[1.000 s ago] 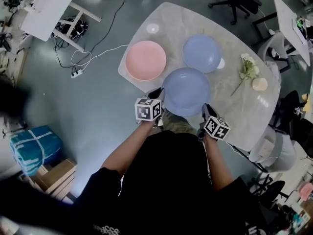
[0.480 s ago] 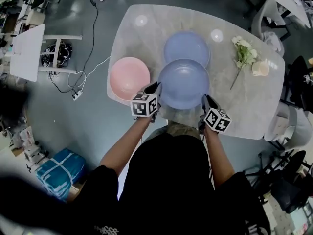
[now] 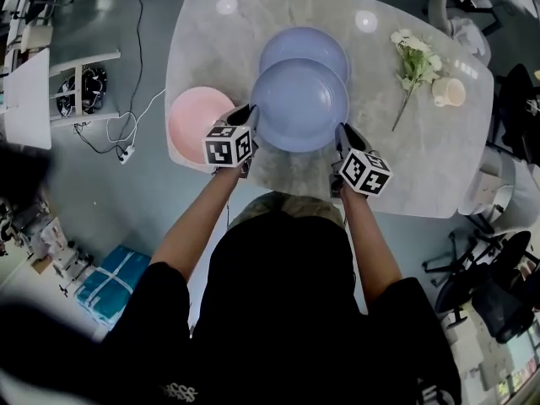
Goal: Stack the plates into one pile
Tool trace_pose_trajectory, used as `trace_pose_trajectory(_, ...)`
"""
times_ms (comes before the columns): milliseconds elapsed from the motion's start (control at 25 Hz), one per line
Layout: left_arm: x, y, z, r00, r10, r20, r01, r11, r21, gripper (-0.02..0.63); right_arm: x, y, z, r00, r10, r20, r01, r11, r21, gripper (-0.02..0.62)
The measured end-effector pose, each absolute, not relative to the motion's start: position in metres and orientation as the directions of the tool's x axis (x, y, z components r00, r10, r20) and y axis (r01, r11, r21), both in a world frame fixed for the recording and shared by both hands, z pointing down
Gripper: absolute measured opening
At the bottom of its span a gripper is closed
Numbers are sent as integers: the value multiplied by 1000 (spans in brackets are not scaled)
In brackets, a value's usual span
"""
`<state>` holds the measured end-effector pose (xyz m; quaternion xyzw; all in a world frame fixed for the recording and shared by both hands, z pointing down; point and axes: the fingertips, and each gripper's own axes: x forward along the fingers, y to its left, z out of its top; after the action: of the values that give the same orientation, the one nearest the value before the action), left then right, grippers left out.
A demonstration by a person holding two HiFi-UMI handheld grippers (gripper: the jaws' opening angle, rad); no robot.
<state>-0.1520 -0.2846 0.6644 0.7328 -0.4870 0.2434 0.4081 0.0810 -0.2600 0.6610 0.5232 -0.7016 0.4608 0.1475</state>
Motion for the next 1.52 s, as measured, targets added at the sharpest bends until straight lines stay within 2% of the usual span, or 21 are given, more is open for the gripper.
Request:
trace_pose_trajectory(280,-157,-320,671,404,-508,760,-914,-198,354,58,79,-311,661,-368,-642,672,-864,-30,-502,34)
trace_pose_trajectory(800,-145,-365,706,382,-415,826,-922,-229,311,69,90,-351,694,-311,-590,745,-893,-86,-442,34)
trace_pose_trajectory(1040,-148,-368,711,362,-418,833,-929,-234,287,83,87,-358,701,-324,-579,748,-892,-76,-445,34)
trace_pose_trajectory(1280,-138,-369,711,418,-425,803,-907,-251,339,163,89,-362,704,-325,-608,725,-876,-96,-473,34)
trace_pose_trajectory(1400,-141,-371,709,410,-460,788,-911,-245,331,169,83,-363,708,-368,-600,710,-854,-84,-513,34)
trace_pose_trajectory(1520,-145,-376,704,396,-502,769,-918,-235,320,172,80,-364,703,-371,-601,708,-885,0,-465,54)
